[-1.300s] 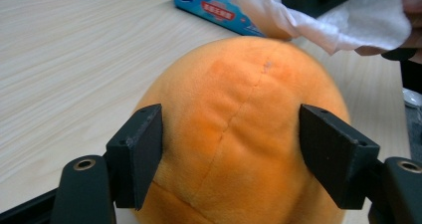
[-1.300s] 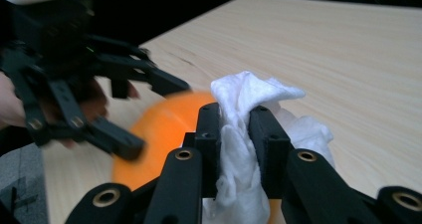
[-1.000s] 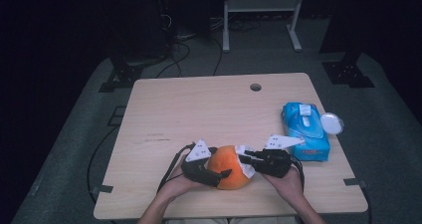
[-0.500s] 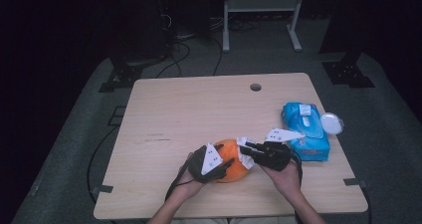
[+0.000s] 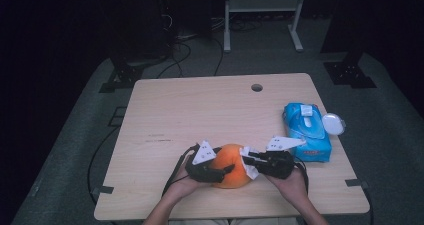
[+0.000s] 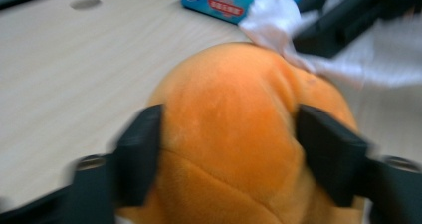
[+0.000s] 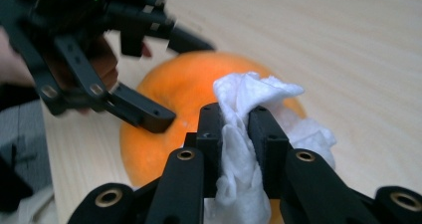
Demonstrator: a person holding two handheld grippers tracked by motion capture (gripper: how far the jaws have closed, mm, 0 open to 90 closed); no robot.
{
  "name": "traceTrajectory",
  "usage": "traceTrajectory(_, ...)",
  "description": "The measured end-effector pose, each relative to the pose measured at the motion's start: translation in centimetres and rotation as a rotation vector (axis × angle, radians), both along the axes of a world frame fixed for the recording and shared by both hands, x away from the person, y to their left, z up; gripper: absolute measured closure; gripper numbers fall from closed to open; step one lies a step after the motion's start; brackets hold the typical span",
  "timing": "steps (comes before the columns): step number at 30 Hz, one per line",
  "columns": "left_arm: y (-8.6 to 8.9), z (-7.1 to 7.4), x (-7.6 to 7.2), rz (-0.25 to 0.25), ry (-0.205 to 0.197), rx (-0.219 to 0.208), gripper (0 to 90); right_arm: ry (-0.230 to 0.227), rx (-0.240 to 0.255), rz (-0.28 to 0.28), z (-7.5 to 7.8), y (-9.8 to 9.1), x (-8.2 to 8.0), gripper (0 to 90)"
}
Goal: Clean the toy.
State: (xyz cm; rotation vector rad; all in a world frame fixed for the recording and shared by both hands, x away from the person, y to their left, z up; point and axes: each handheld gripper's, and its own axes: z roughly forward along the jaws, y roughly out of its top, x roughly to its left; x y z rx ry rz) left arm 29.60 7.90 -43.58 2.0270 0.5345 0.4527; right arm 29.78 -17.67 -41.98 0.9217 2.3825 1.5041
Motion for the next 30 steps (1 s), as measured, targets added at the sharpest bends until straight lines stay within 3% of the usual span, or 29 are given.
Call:
traceTrajectory(2,-0.9,0.4,-0.8,0.020,-0.118,0.025,45.6,-0.028,0.036,-0.022,0.6,0.1,0.0,76.2)
traceTrajectory(4,-1.7,0.8,-1.3,0.027,-0.197,0.055,46.6,-0.068,0.052,-0.020,1.4,0.8,-0.1,76.2)
traceTrajectory(6,-2.2,0.8,-1.7,0.021,-0.227,0.072,46.2,-0.104,0.052,-0.018,1.9,1.4,-0.1,76.1)
traceTrajectory(9,-2.0,0.6,-2.1,0.000,-0.200,0.066,42.3,-0.104,0.038,-0.047,1.3,1.2,0.2,76.1)
traceTrajectory(10,-1.7,0.6,-2.1,-0.010,-0.180,0.045,38.9,-0.089,0.025,-0.047,0.8,0.9,0.3,76.1)
traceTrajectory(13,-0.7,1.0,-1.4,-0.033,-0.086,-0.059,23.7,-0.038,0.006,-0.051,-0.8,-0.1,0.3,76.2)
traceTrajectory(16,0.0,0.8,-0.5,-0.005,-0.021,-0.075,10.7,-0.031,-0.019,-0.058,-0.8,-1.0,-0.1,76.2)
traceTrajectory(18,0.0,0.2,-0.2,-0.004,0.041,-0.075,12.8,-0.030,-0.017,-0.065,-0.7,-1.2,-0.2,76.2)
traceTrajectory(20,-0.2,0.0,-0.5,-0.012,0.025,-0.050,25.1,-0.038,-0.001,-0.065,-0.5,-0.6,-0.5,76.3)
traceTrajectory(22,-0.4,0.2,-0.9,-0.012,0.007,-0.029,28.0,-0.075,0.007,-0.037,0.2,0.4,-0.9,76.2)
traceTrajectory(25,-0.5,0.3,-1.4,-0.017,-0.020,-0.008,27.9,-0.116,0.020,0.023,0.8,1.8,-1.6,76.0)
traceTrajectory(26,-0.5,0.4,-1.5,-0.024,-0.022,-0.004,27.6,-0.130,0.005,0.028,0.8,2.0,-1.6,76.1)
traceTrajectory(30,0.1,0.5,-1.2,-0.045,-0.016,-0.031,21.8,-0.144,-0.056,-0.006,0.6,1.0,-1.3,76.5)
